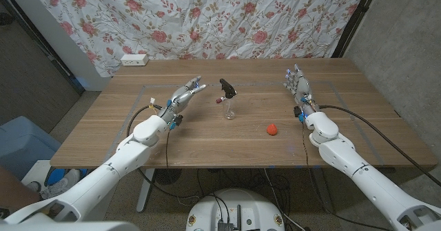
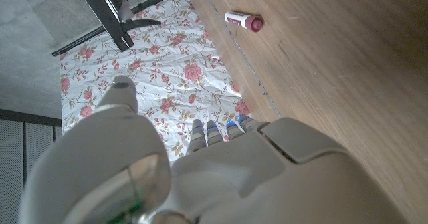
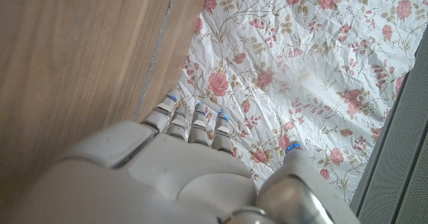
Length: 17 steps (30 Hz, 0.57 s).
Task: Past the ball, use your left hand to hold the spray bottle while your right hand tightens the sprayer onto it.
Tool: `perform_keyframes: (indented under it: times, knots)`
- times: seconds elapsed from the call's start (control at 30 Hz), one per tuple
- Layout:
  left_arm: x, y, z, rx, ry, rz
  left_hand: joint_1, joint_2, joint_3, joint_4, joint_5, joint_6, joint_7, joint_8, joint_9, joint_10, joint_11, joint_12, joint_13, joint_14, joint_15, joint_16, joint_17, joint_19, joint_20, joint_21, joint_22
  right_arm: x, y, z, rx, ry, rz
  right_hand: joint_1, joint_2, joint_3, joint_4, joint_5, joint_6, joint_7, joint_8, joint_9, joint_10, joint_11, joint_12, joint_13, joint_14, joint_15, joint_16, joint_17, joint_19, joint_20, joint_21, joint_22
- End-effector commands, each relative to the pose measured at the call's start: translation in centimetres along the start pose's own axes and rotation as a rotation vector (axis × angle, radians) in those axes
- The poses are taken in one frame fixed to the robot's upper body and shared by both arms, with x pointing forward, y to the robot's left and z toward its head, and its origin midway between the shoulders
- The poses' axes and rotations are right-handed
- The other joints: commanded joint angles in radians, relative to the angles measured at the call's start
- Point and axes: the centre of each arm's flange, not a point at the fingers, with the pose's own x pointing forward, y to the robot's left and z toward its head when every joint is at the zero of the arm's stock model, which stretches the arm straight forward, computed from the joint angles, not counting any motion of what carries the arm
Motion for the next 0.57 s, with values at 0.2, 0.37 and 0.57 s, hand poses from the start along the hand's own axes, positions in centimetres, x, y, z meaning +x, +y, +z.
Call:
perform_keyframes:
  times: [0.2,0.37,0.57]
  knots:
    - [1.5,0.1,-0.6,-0.054,-0.014,0.171,-0.020,0.020,0.003,0.010,0.004,0.029,0.000,0.012,0.002,0.024,-0.004,0.008,-0.001,0.011,-0.004,0.007,0.001,-0.006,-0.021,0.012,0.003,1.4,1.4,-1.0,0.020,0.027,-0.007,-0.002,0.015,0.001,0.009,0.000,0.007,0.006,0.010,0.003,0.002,-0.006,0.006,0.002,0.001,-0.008,0.009,0.003,0.001,-0.015,0.005,0.002]
    - [2.0,-0.7,-0.8,-0.069,-0.011,0.243,-0.028,0.030,0.005,0.010,0.005,0.047,-0.001,0.014,0.002,0.034,-0.003,0.009,-0.001,0.020,-0.007,0.006,0.001,0.005,-0.018,0.013,0.003,1.6,1.8,-1.5,0.004,0.037,0.009,-0.004,0.019,0.003,0.010,0.001,0.011,0.008,0.011,0.003,0.006,-0.008,0.007,0.002,0.001,-0.013,0.010,0.003,0.002,-0.017,0.006,0.002]
    - [2.5,-1.9,-0.9,-0.093,-0.019,0.300,-0.037,0.043,0.008,0.008,0.006,0.065,-0.001,0.014,0.002,0.051,-0.007,0.011,-0.001,0.038,-0.012,0.007,0.001,0.019,-0.016,0.013,0.003,1.6,1.7,-1.4,0.029,0.029,-0.001,-0.004,0.022,0.005,0.010,0.001,0.010,0.008,0.011,0.003,0.005,-0.008,0.007,0.002,0.000,-0.014,0.009,0.002,0.000,-0.020,0.005,0.002]
